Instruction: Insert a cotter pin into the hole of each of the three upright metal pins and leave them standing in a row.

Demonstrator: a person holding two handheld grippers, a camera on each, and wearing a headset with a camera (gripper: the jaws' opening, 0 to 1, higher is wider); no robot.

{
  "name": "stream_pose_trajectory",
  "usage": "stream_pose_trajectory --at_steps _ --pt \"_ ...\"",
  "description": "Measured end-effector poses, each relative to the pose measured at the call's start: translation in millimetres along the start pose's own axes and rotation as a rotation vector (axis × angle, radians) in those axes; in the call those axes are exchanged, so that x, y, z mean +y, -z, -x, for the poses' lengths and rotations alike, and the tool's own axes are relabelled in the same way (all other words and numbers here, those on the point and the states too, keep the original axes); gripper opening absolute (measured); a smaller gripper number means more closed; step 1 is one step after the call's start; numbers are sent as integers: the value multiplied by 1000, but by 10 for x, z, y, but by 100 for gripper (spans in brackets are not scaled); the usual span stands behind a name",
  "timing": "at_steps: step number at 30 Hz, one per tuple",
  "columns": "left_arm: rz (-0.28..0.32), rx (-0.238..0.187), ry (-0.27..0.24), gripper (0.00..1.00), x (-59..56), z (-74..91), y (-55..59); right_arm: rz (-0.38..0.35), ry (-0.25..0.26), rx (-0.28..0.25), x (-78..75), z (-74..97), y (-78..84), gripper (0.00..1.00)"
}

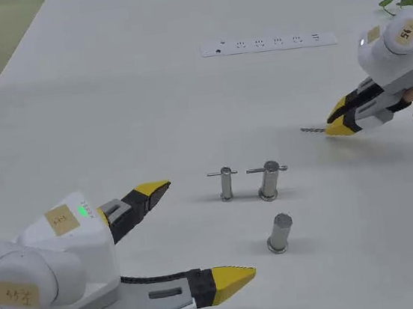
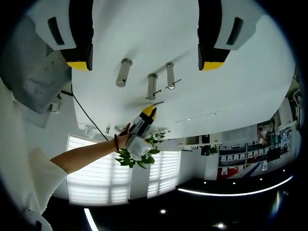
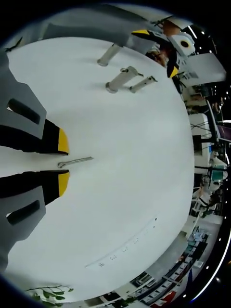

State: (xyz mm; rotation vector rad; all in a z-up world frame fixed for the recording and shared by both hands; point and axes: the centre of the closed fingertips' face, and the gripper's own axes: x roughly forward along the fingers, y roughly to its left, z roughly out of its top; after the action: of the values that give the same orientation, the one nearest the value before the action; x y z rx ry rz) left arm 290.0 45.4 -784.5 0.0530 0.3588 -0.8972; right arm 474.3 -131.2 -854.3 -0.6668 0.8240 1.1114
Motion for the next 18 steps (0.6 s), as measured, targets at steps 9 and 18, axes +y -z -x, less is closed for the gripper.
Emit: stream_pose_trajectory --at_steps 9,18 --pt "-1 1 3 89 11 -6 -3 33 -25 30 -56 -45 -8 13" --pt "0 4 5 89 14 -11 4 71 -48 76 -23 -75 40 11"
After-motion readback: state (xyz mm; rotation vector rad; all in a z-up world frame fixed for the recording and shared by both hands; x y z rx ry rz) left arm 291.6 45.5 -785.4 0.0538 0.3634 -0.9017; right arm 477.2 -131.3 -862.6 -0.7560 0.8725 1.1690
